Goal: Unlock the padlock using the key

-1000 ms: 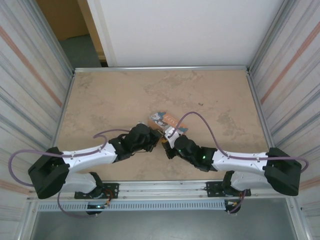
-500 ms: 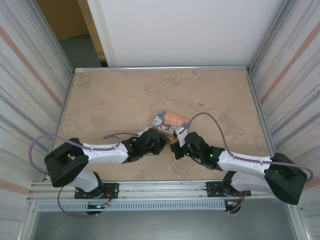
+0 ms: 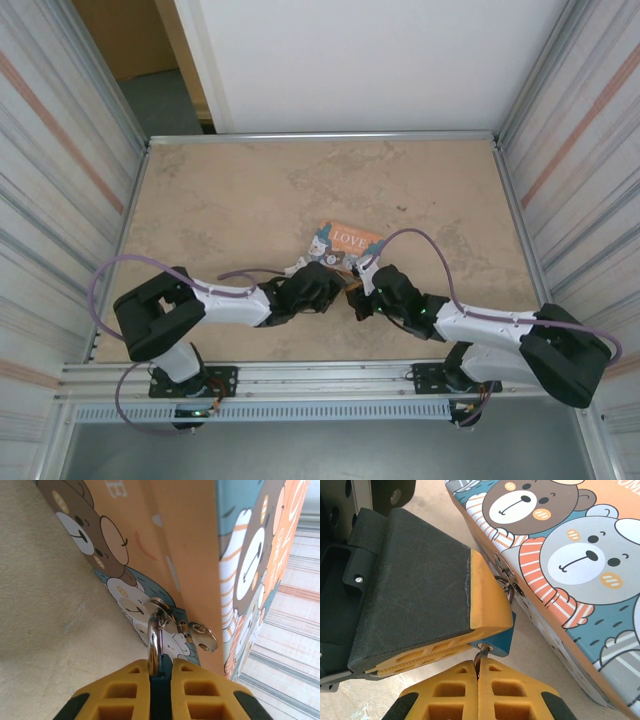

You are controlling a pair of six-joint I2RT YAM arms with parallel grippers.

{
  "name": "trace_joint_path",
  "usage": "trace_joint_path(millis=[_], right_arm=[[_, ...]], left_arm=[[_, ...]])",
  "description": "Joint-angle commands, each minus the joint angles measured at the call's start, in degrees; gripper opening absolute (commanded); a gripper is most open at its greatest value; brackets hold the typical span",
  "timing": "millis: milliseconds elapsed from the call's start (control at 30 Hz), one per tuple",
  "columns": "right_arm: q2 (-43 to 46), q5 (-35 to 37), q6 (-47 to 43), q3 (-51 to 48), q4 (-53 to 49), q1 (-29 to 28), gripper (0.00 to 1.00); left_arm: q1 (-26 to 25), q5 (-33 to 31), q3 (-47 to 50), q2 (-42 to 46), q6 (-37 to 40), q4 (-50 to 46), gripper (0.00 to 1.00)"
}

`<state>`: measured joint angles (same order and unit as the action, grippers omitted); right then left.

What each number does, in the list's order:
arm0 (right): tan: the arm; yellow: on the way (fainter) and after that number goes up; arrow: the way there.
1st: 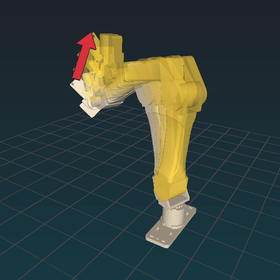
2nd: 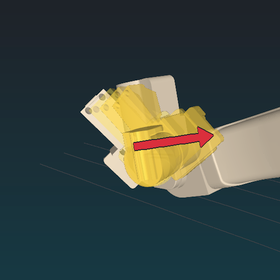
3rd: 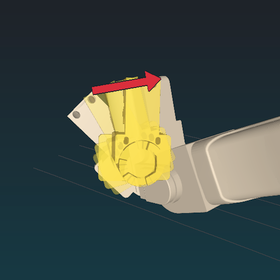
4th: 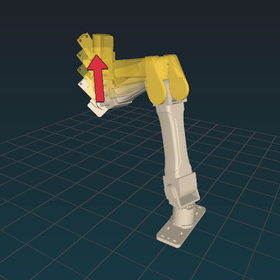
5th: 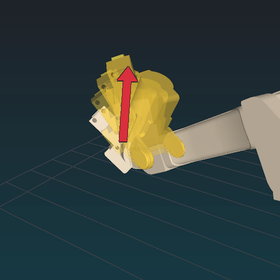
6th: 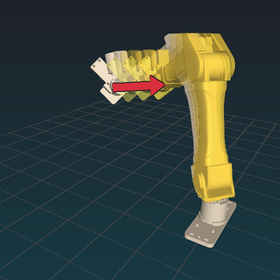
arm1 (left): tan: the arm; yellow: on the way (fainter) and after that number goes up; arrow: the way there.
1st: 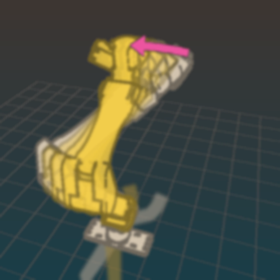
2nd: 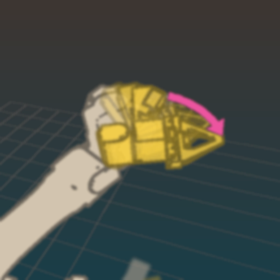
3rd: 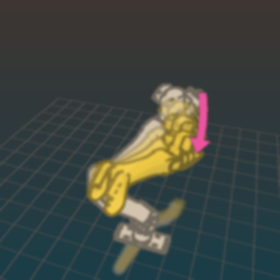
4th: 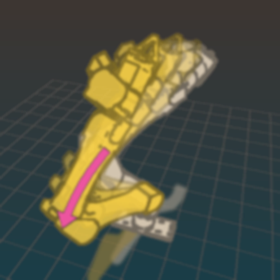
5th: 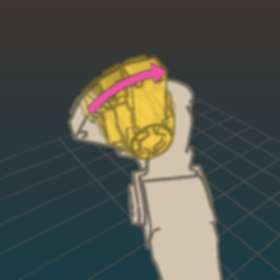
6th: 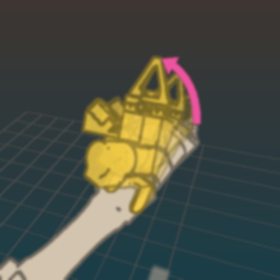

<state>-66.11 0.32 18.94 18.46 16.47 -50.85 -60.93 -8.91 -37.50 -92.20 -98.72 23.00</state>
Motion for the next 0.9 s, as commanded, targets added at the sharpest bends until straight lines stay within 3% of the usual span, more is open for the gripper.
trace_joint_path(millis=[0, 200, 467, 633, 767, 867], right_arm=[[-1.48, 8.52, 2.11, -1.33, -2.49, 3.24, 0.00], [-1.76, 6.83, 3.27, -1.18, -3.20, 4.59, 0.00], [2.37, 0.24, 6.59, -1.83, -4.51, 8.70, 0.00], [4.43, -11.60, 11.46, -2.49, -5.17, 16.45, 0.00], [0.22, -23.29, 15.84, -1.41, -6.21, 22.37, 0.00], [-4.17, -27.15, 18.23, -1.34, -5.26, 24.48, 0.00]], left_arm=[[-1.92, 0.56, 0.91, 1.94, 2.42, -0.58, 0.24], [-0.92, -1.93, 2.53, 6.73, 6.25, -5.15, 0.43], [-0.42, -9.57, 0.03, 18.18, 17.51, -22.03, 0.54], [-0.42, -16.23, -3.40, 24.68, 26.26, -32.83, 0.57], [-0.42, -19.83, -3.30, 28.39, 29.29, -35.03, 0.60], [-0.43, -21.10, -2.76, 30.15, 29.42, -35.94, 0.60]])
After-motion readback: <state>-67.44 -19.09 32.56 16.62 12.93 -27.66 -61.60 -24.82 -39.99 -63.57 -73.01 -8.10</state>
